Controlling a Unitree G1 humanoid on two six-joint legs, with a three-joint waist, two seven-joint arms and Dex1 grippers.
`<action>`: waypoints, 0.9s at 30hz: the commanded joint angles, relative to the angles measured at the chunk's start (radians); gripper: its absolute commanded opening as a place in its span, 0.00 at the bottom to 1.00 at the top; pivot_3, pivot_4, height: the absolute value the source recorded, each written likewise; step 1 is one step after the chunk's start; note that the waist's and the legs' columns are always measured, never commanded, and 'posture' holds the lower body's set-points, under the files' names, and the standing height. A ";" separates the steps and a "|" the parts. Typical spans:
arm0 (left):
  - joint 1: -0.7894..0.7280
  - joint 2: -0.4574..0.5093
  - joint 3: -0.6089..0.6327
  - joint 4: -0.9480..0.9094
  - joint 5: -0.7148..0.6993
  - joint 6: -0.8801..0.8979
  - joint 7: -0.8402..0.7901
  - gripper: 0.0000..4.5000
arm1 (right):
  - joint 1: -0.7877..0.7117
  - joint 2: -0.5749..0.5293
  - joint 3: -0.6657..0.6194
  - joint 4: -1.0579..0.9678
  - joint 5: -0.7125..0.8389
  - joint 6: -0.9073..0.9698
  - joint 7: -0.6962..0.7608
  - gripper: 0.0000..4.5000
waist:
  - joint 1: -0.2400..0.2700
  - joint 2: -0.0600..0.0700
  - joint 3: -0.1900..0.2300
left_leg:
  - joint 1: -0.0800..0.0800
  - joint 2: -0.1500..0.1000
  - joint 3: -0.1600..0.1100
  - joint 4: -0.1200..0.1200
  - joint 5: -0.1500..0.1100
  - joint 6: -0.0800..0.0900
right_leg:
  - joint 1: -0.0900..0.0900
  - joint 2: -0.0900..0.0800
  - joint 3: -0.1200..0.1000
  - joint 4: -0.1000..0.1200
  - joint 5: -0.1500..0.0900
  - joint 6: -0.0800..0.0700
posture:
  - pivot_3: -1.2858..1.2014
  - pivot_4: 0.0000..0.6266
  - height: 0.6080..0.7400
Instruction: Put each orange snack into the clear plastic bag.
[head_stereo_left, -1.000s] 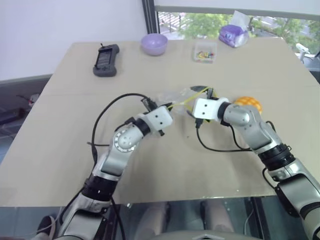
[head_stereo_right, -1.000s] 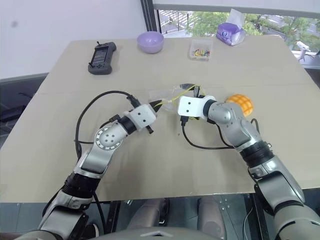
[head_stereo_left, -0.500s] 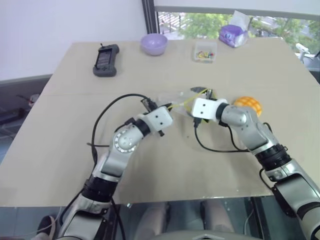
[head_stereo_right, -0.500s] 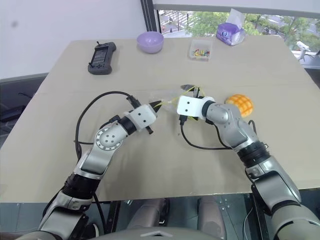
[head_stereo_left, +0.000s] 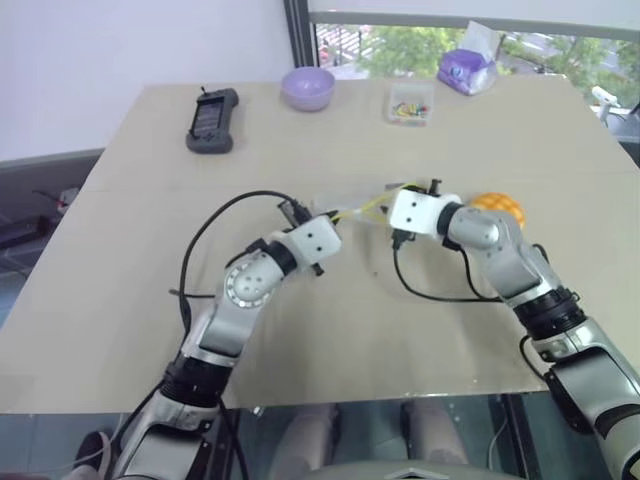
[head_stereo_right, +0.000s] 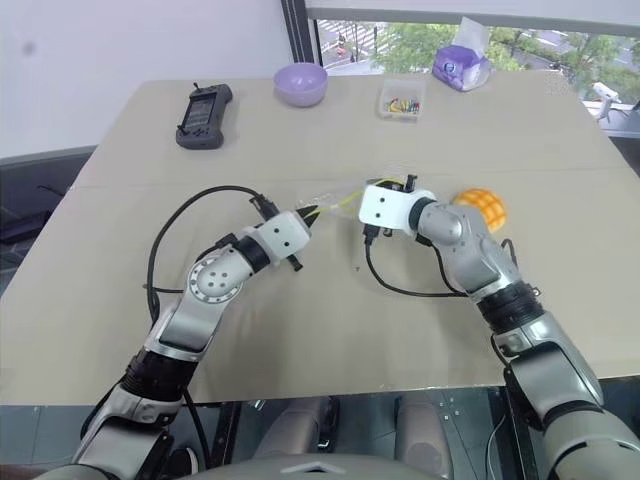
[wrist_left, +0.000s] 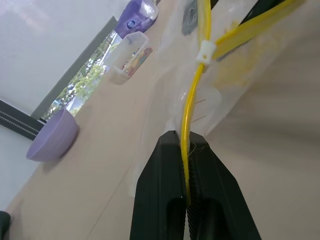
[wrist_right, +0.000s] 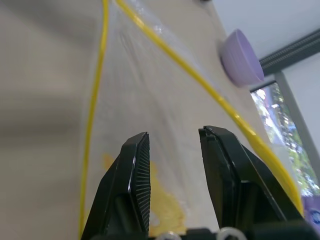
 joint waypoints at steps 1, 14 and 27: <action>0.001 0.008 0.026 -0.032 0.009 0.002 0.021 0.00 | 0.026 -0.028 -0.066 -0.155 0.104 0.042 0.094 0.38 | 0.001 0.000 0.000 | 0.000 0.000 0.000 0.000 0.000 0.000 | 0.000 0.000 0.000 0.000 0.000 0.000 | 0.52 0.24 1.00; 0.003 0.016 0.036 -0.026 0.011 0.014 0.038 0.00 | 0.248 -0.162 -0.404 -0.345 0.323 0.477 0.111 0.56 | 0.012 0.000 0.000 | 0.000 0.000 -0.001 0.000 0.000 0.000 | 0.002 -0.001 -0.001 0.000 0.000 0.000 | 0.52 0.24 1.00; -0.006 0.007 0.028 -0.018 0.012 0.011 0.034 0.00 | 0.221 -0.064 -0.575 -0.175 0.439 0.788 -0.114 0.99 | 0.008 0.000 0.000 | 0.001 0.000 0.000 0.001 0.000 0.000 | 0.002 -0.001 0.000 0.000 0.000 0.000 | 0.52 0.24 1.00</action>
